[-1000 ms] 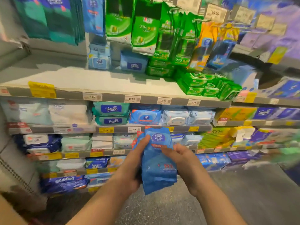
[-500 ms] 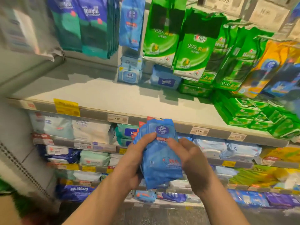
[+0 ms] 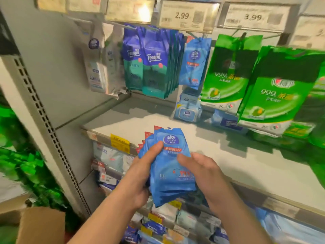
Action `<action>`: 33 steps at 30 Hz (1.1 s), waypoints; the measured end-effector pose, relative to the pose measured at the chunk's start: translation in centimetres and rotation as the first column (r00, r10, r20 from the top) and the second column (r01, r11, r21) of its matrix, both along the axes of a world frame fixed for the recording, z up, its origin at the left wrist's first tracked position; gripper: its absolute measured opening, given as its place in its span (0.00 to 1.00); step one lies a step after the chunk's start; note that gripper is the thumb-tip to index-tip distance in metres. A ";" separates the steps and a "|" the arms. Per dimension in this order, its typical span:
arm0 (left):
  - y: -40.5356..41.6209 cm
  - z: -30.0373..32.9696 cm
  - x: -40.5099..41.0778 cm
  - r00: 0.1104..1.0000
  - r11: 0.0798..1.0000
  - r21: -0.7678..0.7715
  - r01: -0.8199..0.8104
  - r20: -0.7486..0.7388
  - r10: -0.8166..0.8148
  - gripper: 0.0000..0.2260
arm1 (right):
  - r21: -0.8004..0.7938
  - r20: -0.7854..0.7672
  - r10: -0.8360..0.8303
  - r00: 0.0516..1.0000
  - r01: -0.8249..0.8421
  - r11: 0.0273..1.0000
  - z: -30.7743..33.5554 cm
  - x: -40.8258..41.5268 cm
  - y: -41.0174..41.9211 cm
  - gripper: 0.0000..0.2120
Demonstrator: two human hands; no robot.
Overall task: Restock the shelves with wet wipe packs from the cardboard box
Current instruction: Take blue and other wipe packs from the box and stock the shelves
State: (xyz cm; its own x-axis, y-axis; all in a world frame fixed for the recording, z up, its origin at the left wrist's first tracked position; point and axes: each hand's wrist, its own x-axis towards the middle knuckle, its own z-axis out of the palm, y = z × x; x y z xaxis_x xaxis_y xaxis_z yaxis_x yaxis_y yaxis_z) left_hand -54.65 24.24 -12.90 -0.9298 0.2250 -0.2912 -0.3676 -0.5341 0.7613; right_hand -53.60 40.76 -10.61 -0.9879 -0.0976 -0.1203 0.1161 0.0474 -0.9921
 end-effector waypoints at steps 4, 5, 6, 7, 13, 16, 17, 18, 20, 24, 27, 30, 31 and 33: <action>-0.6 1.0 -0.9 0.996 0.996 -0.007 -0.084 -0.008 0.084 0.33 | 0.069 -0.048 0.095 0.994 -0.092 0.993 1.0 -2.6 0.0 0.23; -0.8 1.2 -1.1 0.996 0.996 -0.006 -0.088 -0.011 0.088 0.33 | 0.094 -0.047 0.109 0.993 -0.104 0.990 1.2 -3.1 0.0 0.25; -0.9 1.4 -1.3 0.997 0.997 -0.002 -0.079 -0.016 0.079 0.33 | 0.119 -0.052 0.116 0.992 -0.109 0.987 1.4 -3.6 -0.1 0.28; -1.1 1.5 -1.7 0.997 0.997 -0.002 -0.074 -0.014 0.074 0.33 | 0.149 -0.059 0.120 0.991 -0.110 0.983 1.7 -3.9 -0.3 0.32; -2.3 1.7 -5.0 1.000 0.999 0.025 -0.024 0.009 0.024 0.38 | 0.282 -0.077 0.025 0.997 -0.003 0.959 3.0 -5.5 -1.2 0.32; -3.2 2.2 -6.5 0.999 0.998 0.014 0.054 0.004 -0.054 0.29 | 0.344 -0.142 -0.055 0.988 0.102 0.934 3.9 -5.8 -2.4 0.28; -3.6 2.3 -7.0 0.998 0.998 0.015 0.068 0.005 -0.068 0.27 | 0.325 -0.144 -0.080 0.986 0.124 0.938 4.0 -6.1 -2.7 0.25; -3.9 2.5 -7.4 0.997 0.997 0.015 0.080 0.009 -0.080 0.27 | 0.285 -0.134 -0.114 0.984 0.149 0.947 4.1 -6.4 -3.0 0.20; -4.8 2.7 -8.3 0.995 0.995 0.017 0.097 0.034 -0.097 0.26 | 0.241 -0.152 -0.171 0.973 0.205 0.949 4.6 -6.6 -3.9 0.14; -6.4 3.1 -9.9 0.988 0.991 0.031 0.133 0.072 -0.135 0.24 | 0.208 -0.335 -0.261 0.905 0.342 0.916 5.4 -6.9 -5.7 0.10; -7.1 3.3 -10.7 0.983 0.980 0.091 0.175 0.039 -0.179 0.17 | 0.041 -0.402 -0.328 0.855 0.375 0.926 6.1 -6.5 -7.0 0.08; -7.5 3.3 -11.3 0.978 0.970 0.136 0.200 0.031 -0.206 0.15 | -0.050 -0.473 -0.375 0.797 0.400 0.915 7.6 -5.7 -8.0 0.11; -7.6 3.3 -11.5 0.977 0.968 0.144 0.207 0.023 -0.213 0.15 | -0.063 -0.502 -0.383 0.775 0.408 0.911 8.2 -5.5 -8.3 0.12; -7.7 3.3 -11.6 0.976 0.962 0.168 0.215 0.010 -0.219 0.14 | -0.103 -0.551 -0.408 0.728 0.426 0.899 9.0 -5.2 -8.7 0.12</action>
State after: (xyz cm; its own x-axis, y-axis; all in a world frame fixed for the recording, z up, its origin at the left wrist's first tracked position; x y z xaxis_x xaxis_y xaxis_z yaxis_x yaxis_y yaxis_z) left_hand -66.24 16.58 -9.57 -0.8453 0.4676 -0.2583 -0.5086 -0.5566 0.6569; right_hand -58.75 32.03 -1.59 -0.8252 0.3350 0.4548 -0.4283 0.1541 -0.8904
